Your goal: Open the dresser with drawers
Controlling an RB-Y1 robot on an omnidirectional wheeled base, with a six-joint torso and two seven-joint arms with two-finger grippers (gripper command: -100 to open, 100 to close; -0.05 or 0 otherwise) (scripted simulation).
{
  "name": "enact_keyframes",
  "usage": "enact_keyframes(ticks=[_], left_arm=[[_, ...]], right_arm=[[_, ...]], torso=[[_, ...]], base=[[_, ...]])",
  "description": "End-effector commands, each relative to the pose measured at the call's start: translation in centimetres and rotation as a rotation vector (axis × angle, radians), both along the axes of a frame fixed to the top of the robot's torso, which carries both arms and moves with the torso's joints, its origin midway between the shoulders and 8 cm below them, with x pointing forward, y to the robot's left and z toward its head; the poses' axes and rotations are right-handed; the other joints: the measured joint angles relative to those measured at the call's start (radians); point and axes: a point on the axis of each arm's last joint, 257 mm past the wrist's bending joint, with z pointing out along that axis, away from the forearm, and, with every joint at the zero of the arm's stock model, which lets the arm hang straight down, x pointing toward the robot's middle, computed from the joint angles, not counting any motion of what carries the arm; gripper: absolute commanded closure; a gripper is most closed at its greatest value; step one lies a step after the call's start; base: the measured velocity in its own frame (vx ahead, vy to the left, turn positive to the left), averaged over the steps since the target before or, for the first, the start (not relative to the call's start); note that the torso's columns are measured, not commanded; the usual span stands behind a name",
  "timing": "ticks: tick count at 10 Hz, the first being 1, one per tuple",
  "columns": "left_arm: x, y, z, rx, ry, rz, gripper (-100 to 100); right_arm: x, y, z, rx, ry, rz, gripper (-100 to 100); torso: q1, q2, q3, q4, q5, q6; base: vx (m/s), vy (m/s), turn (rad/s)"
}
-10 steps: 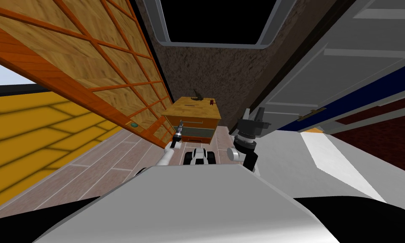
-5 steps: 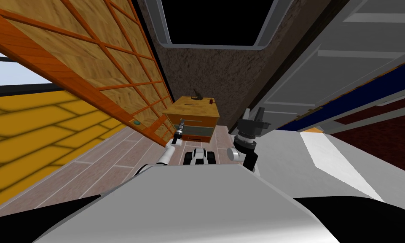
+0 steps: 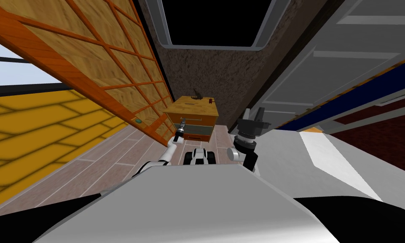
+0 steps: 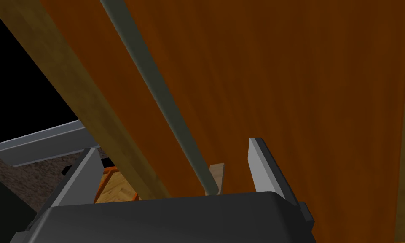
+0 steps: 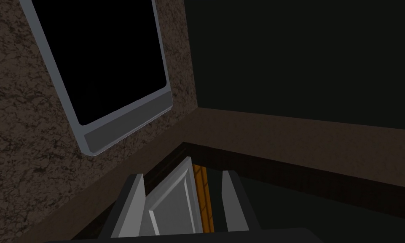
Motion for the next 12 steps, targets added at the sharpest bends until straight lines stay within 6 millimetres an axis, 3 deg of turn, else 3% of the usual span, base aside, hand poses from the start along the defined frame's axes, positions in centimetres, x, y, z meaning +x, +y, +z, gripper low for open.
enact_keyframes(ticks=[1, 3, 5, 6, 8, 9, 10, 12], left_arm=[[0.5, -0.4, 0.0, -0.007, 0.009, -0.002, -100], [0.0, 6.8, -1.6, -0.014, 0.038, 0.093, -100], [0.1, 7.4, -1.5, -0.001, 0.036, 0.096, -100], [-0.3, 11.2, -1.5, -0.002, 0.036, 0.145, -100], [-0.4, 11.4, -1.9, 0.001, 0.044, 0.147, -100], [-1.1, 15.3, -2.0, 0.002, 0.049, 0.199, -100], [-1.1, 15.3, -2.0, 0.002, 0.049, 0.199, -100], [-2.8, 22.5, -2.1, -0.009, 0.052, 0.301, -100]], right_arm=[[0.0, 0.0, 0.0, 0.0, 0.0, 0.0, 0], [0.0, 0.0, 0.0, 0.0, 0.0, 0.0, 0], [0.0, 0.0, 0.0, 0.0, 0.0, 0.0, 0], [0.0, 0.0, 0.0, 0.0, 0.0, 0.0, 0], [0.0, 0.0, 0.0, 0.0, 0.0, 0.0, 0], [0.0, 0.0, 0.0, 0.0, 0.0, 0.0, 0], [0.0, 0.0, 0.0, 0.0, 0.0, 0.0, 0], [0.0, 0.0, 0.0, 0.0, 0.0, 0.0, 0]], torso=[[0.0, 0.0, 0.0, 0.0, 0.0, 0.0], [-0.001, 0.001, 0.0, 0.0, 0.0, 0.001], [-0.001, 0.002, 0.002, 0.001, 0.0, 0.0], [0.002, -0.001, 0.0, 0.0, 0.0, -0.001], [0.0, -0.001, -0.001, 0.0, 0.0, 0.0], [0.001, -0.001, -0.001, 0.0, 0.0, -0.001], [0.0, 0.001, 0.0, 0.0, 0.0, 0.001], [-0.002, 0.001, 0.001, 0.0, -0.001, 0.001]], base=[[-0.016, -0.005, 0.0], [-0.066, -0.039, -0.341], [-0.057, -0.03, -0.202], [-0.039, -0.037, -0.322], [-0.027, -0.019, -0.095], [-0.036, -0.026, -0.319], [-0.041, -0.027, -0.216], [-0.065, -0.061, -0.414]])
